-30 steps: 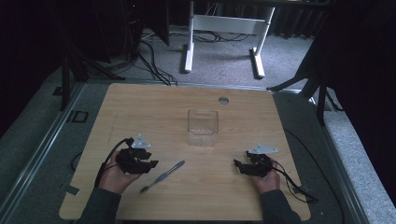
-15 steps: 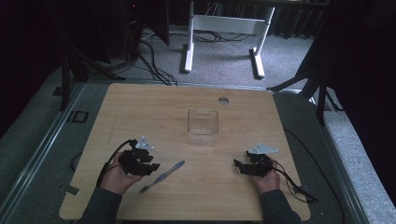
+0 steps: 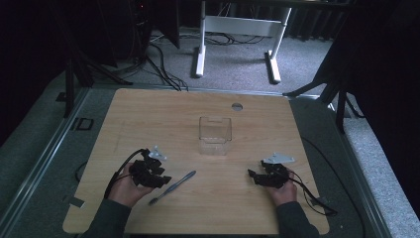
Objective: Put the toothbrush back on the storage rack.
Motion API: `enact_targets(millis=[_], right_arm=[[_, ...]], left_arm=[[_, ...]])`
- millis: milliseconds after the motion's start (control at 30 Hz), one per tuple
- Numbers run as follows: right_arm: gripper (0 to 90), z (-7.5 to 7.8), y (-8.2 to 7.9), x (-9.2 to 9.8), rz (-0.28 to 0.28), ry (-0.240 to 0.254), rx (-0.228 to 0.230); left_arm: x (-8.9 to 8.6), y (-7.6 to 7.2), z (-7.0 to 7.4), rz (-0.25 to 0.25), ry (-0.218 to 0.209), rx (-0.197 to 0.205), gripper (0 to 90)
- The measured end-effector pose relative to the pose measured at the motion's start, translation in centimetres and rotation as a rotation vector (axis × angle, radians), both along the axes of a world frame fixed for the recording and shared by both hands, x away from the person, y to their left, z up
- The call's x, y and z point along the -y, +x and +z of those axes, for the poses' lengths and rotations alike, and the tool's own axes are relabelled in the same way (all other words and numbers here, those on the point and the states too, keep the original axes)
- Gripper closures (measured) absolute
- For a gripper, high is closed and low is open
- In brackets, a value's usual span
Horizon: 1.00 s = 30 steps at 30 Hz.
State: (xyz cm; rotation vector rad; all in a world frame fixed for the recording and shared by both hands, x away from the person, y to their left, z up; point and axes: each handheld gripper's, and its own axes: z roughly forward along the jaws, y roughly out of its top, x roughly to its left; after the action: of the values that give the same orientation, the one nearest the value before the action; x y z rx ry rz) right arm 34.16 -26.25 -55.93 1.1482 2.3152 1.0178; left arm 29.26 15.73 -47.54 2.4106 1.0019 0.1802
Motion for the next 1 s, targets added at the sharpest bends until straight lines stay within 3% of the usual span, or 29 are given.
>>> enact_targets(millis=[1000], right_arm=[[29.9, 0.0, 0.0, 0.0, 0.0, 0.0, 0.0]], left_arm=[[1.6, 0.6, -0.3, -0.032, 0.076, -0.057, 58.6]])
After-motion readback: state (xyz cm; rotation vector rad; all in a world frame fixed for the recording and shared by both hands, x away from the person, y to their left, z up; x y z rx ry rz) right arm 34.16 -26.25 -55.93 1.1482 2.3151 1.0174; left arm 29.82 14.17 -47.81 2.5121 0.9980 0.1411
